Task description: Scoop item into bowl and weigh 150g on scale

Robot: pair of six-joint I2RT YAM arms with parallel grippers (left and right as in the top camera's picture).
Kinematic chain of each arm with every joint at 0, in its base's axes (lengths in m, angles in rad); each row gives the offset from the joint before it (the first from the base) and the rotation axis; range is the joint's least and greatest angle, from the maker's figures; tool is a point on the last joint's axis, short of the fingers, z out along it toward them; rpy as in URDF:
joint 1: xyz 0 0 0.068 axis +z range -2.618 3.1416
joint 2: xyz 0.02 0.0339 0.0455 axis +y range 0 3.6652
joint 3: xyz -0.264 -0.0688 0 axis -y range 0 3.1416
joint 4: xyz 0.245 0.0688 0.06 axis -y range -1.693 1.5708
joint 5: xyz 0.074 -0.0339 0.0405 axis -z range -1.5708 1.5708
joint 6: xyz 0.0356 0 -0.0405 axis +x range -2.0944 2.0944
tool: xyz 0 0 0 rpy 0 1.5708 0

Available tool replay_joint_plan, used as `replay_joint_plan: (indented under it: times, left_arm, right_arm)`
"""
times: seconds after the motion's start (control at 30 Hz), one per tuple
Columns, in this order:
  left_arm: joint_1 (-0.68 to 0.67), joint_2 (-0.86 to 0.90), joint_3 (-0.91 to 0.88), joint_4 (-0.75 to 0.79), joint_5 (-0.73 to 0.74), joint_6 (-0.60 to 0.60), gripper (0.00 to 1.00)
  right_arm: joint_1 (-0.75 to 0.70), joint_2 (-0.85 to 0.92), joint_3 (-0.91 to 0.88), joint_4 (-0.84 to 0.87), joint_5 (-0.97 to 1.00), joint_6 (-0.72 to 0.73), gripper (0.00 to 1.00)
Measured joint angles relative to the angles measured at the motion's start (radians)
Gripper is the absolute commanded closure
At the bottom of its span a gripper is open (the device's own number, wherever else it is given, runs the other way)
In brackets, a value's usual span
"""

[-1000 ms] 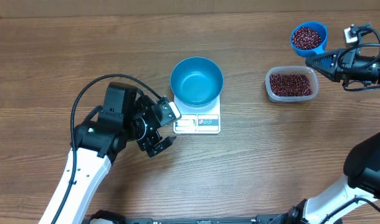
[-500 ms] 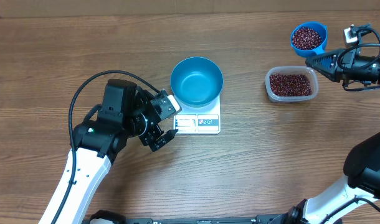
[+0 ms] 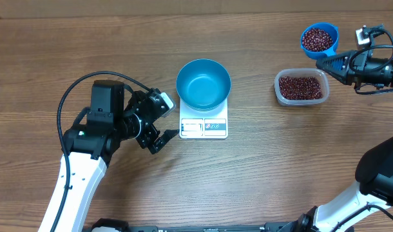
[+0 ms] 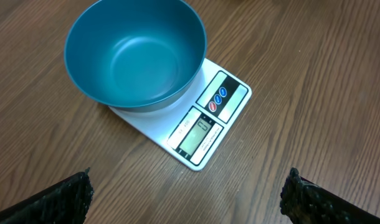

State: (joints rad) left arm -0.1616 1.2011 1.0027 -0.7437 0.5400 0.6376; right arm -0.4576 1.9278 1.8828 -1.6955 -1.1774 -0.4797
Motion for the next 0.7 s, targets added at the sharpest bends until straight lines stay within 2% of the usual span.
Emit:
replay_joint_plan:
  times: [0.7]
  left_arm:
    - [0.000, 0.000, 0.000, -0.009, -0.023, -0.003, 0.00]
  right_arm:
    - [0.000, 0.000, 0.000, 0.000, 0.000, 0.000, 0.96]
